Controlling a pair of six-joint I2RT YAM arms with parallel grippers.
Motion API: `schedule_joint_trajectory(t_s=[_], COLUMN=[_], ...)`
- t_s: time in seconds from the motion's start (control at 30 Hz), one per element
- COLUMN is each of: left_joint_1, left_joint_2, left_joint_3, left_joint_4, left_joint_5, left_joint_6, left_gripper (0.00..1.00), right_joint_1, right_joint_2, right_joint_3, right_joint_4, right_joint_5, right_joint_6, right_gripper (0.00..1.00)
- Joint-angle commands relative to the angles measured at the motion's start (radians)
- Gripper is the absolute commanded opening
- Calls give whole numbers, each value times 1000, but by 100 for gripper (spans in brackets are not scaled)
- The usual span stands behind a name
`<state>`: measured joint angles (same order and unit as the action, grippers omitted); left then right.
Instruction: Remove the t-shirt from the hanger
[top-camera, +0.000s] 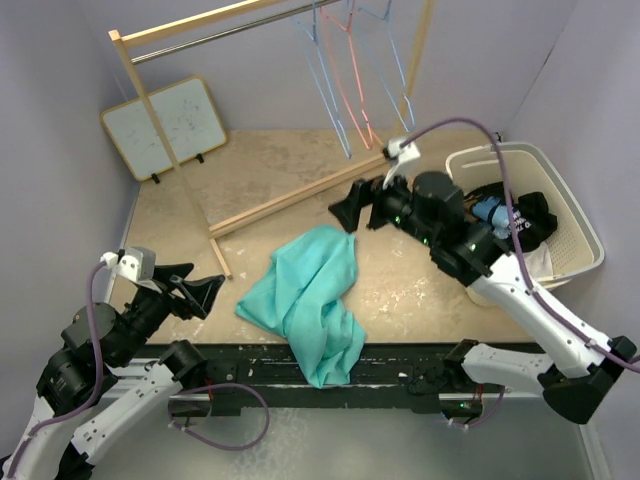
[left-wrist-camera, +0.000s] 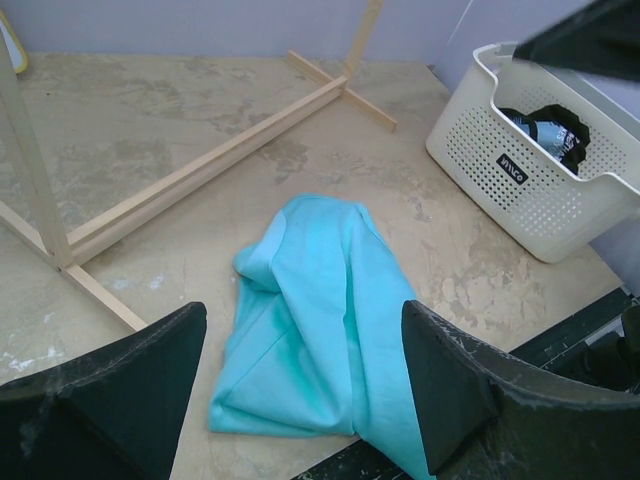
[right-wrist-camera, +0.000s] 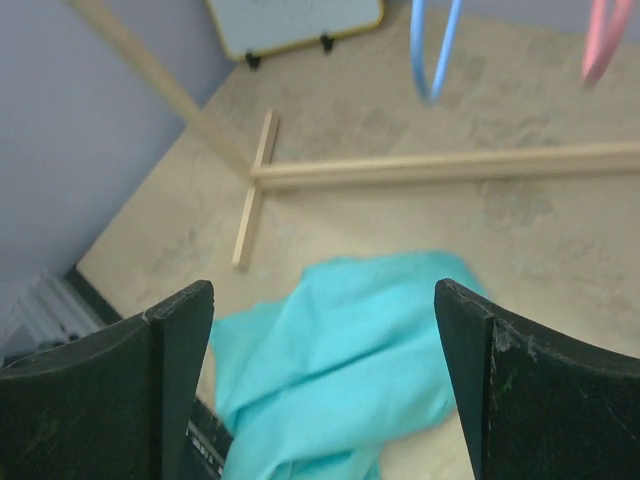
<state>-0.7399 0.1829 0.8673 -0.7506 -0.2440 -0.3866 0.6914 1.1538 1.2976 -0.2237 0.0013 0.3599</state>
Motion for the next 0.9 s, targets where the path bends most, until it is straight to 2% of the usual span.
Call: schedule_joint_trajectory(t_s=[0.0, 0.1, 0.3, 0.53, 0.7, 0.77, 0.8, 0.87], left_joint_1=[1, 1, 2, 2, 2, 2, 1, 2], left_joint_2=[4, 12, 32, 31, 25, 19, 17, 12], left_joint_3=[1, 1, 1, 3, 5, 4, 5, 4], left_joint_4=[13, 11, 10, 7, 2, 1, 1, -1], left_joint_5=[-23, -24, -24, -34, -41, -43, -44, -46], left_joint_6=[-23, -23, -23, -28, -31, -33, -35, -36], left_gripper=[81, 81, 81, 81, 81, 81, 81, 81], right_joint_1=[155, 250, 419, 488, 488, 488, 485, 478], right_joint_2=[-55, -21, 76, 278, 479, 513, 512, 483], right_joint_3=[-228, -387, -546, -481, -379, -370, -372, -379], right_joint_4=[53, 79, 255, 340, 250, 252, 264, 272], right_joint_5=[32, 35, 36, 78, 174, 164, 168, 178], right_joint_6=[73, 122, 255, 310, 406, 430, 431, 422], right_gripper=[94, 99, 99, 99, 97, 88, 74, 37])
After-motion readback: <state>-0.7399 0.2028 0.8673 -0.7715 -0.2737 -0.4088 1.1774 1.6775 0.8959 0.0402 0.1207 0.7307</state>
